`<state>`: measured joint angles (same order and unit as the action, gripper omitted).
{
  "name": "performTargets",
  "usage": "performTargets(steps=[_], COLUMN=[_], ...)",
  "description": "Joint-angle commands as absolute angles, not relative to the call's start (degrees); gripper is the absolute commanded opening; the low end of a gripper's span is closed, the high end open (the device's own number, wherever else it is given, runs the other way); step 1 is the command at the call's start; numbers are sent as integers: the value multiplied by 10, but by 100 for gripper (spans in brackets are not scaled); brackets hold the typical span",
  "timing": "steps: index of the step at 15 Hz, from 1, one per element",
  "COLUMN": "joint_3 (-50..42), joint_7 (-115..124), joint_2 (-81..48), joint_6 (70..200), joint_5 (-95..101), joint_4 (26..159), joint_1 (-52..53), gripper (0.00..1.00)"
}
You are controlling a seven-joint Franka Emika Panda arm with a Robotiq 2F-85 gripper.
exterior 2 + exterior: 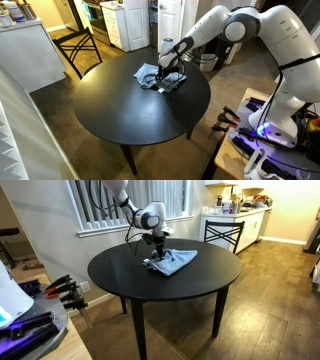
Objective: Wipe the table with the blue cloth
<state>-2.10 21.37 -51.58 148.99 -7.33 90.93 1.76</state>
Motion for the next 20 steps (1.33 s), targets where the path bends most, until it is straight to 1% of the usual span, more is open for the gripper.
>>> performTargets(steps=[1, 7, 11, 15, 20], joint_3=[-15, -2, 0, -31, -82], joint_7=[201, 198, 199, 227, 270], joint_2=[-485, -460, -456, -469, -490], joint_6=[1564, 1642, 1661, 1631, 1576], joint_5=[-125, -188, -202, -169, -87], joint_4=[1004, 1071, 1086, 1055, 1013], joint_1=[-22, -63, -65, -1, 140], gripper=[2, 2, 2, 2, 2])
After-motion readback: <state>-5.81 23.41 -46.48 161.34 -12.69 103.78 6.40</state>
